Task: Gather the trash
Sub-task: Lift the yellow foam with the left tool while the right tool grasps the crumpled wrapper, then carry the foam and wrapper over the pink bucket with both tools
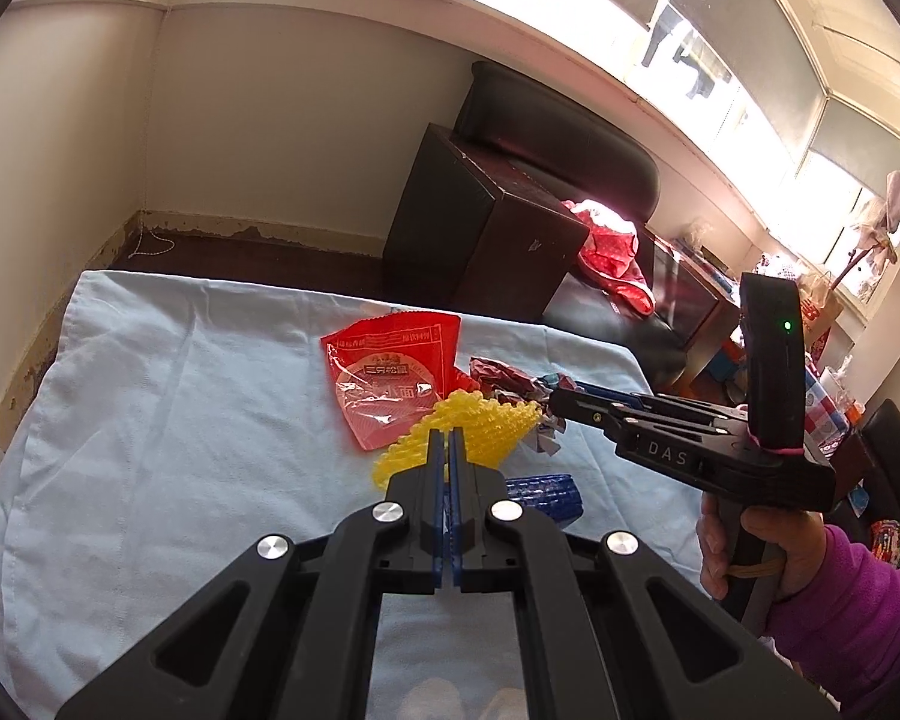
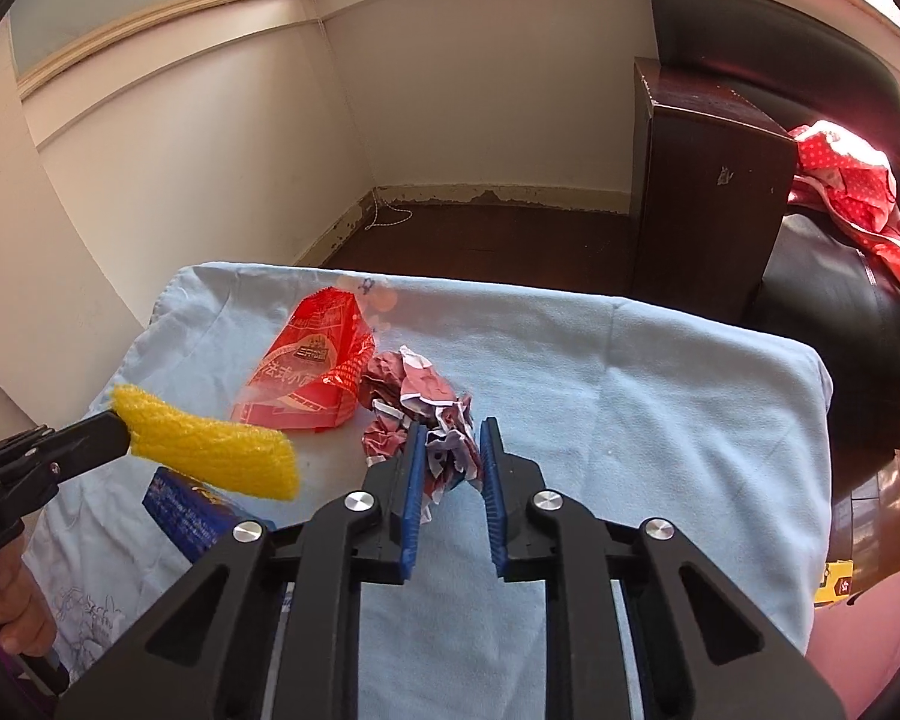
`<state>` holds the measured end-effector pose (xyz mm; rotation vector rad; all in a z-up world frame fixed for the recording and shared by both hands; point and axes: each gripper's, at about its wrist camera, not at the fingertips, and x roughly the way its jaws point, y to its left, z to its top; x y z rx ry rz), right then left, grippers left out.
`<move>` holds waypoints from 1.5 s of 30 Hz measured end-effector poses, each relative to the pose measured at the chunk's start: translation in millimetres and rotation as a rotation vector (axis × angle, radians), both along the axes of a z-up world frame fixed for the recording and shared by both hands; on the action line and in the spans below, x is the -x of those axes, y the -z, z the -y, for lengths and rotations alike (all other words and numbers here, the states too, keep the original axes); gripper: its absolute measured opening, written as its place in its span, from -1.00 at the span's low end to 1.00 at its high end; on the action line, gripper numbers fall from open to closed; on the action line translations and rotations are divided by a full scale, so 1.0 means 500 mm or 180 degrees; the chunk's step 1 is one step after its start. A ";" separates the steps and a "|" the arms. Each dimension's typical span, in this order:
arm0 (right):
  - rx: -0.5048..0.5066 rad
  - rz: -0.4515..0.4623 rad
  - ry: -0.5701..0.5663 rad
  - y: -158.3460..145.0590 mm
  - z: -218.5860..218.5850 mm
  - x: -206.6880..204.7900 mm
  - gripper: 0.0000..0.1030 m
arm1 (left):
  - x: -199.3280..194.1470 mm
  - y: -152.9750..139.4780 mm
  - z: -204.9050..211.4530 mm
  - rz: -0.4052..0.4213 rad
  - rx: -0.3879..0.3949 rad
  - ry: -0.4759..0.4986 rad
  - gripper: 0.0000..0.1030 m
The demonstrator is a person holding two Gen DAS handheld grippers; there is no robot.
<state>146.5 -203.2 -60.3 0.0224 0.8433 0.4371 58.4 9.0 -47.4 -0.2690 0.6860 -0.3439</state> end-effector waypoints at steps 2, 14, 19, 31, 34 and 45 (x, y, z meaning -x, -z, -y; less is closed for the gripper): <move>-0.0011 0.0048 0.0032 -0.012 0.007 0.028 -0.65 | 0.011 -0.012 0.001 0.0042 0.0016 0.0008 -0.99; -0.0127 0.0242 0.0322 -0.073 0.073 0.181 -0.65 | 0.078 -0.064 0.039 0.0245 0.0036 0.0158 -0.99; -0.0174 0.0260 0.0480 -0.080 0.107 0.229 -0.65 | 0.106 -0.076 0.076 0.0282 0.0016 0.0292 -0.99; -0.0067 0.0492 0.0715 -0.117 0.162 0.319 -0.65 | 0.150 -0.114 0.165 0.0445 -0.0024 0.0566 -0.99; -0.0068 0.0533 0.0803 -0.123 0.184 0.339 -0.65 | 0.158 -0.123 0.188 0.0481 -0.0028 0.0634 -0.99; -0.0026 0.0697 0.1164 -0.142 0.263 0.399 -0.65 | 0.180 -0.154 0.276 0.0611 -0.0075 0.0885 -0.99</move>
